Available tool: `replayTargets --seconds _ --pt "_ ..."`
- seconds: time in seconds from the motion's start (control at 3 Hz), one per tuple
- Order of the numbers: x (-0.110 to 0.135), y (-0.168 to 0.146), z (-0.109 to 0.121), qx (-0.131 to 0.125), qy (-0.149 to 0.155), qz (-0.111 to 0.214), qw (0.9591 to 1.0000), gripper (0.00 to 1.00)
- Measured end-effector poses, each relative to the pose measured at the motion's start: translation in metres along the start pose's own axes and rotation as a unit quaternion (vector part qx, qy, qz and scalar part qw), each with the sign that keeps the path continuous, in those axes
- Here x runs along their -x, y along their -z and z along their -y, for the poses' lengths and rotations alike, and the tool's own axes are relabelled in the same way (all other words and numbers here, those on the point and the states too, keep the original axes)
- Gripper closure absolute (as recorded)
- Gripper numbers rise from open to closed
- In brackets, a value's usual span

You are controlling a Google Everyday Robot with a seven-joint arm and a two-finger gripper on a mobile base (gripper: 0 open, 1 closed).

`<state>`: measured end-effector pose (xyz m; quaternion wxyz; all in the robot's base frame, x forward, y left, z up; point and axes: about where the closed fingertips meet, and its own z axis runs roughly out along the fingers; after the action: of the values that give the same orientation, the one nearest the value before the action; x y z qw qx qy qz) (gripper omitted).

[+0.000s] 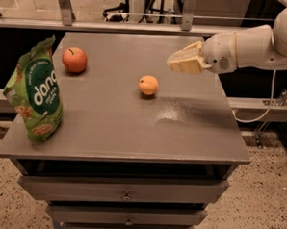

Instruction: Move orange near green rice chip bag

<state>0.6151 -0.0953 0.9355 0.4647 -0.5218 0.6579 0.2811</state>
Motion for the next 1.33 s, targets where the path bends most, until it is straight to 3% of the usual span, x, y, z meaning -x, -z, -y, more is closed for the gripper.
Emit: replayTargets --seconds 0.33,0.67,1.33 --pt "0.001 -0.003 -0.001 0.003 0.0 0.001 1.0 0.19" --pt "0.001 -0.005 -0.002 0.004 0.0 0.001 1.0 0.0" --pt "-0.041 0.003 0.016 -0.021 -0.011 0.042 0.9988 0.0"
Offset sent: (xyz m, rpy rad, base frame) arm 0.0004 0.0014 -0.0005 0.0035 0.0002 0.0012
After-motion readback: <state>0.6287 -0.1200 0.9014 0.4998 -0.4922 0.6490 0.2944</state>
